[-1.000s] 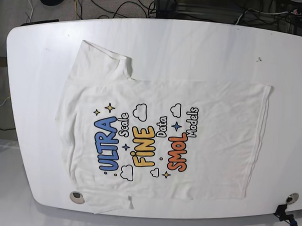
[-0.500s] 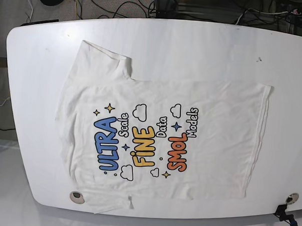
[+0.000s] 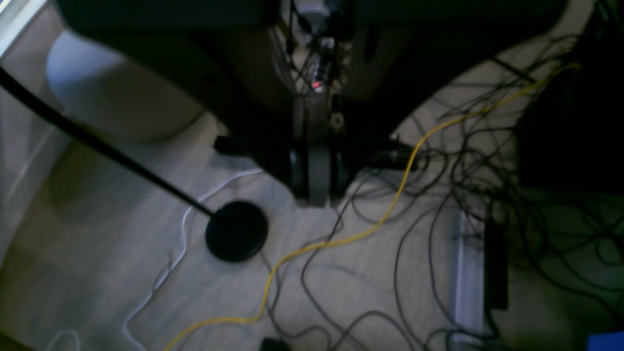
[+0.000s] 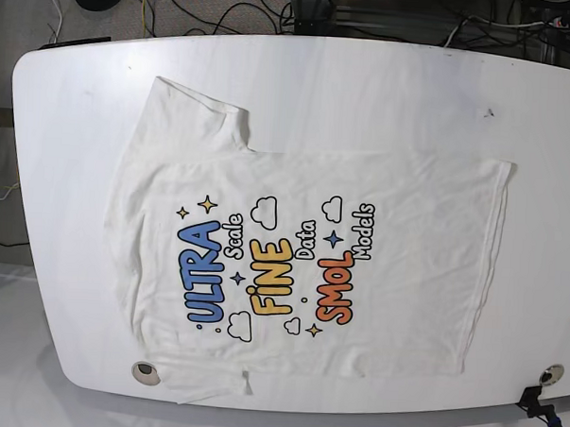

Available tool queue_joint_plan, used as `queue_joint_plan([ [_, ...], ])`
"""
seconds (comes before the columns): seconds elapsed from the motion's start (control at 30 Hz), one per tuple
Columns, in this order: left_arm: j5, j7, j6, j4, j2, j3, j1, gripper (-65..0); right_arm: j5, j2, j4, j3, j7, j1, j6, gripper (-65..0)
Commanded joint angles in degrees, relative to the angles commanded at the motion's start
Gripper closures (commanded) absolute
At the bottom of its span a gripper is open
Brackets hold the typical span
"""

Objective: Fold the T-shirt properly

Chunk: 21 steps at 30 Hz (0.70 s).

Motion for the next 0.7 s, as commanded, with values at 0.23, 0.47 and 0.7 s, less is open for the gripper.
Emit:
queue_joint_plan([
  [0.23,0.78,-0.63,-0.14,5.15,2.42,-4.04,-2.01,0.0,-0.05,-0.35,11.55,1.84,-3.83,0.96,0.22,0.0],
  [0.47,-4.21,1.17,-1.92,5.44,3.39,-8.37,-10.34,-2.0,0.11,-0.63,18.65,3.62,-7.75,5.42,2.05,0.0],
  [0.7,-4.43,5.48,-2.30,9.02,3.69,-9.22,-15.20,-9.5,0.74,-0.47,19.71,4.37,-8.16,6.96,2.36,0.0],
])
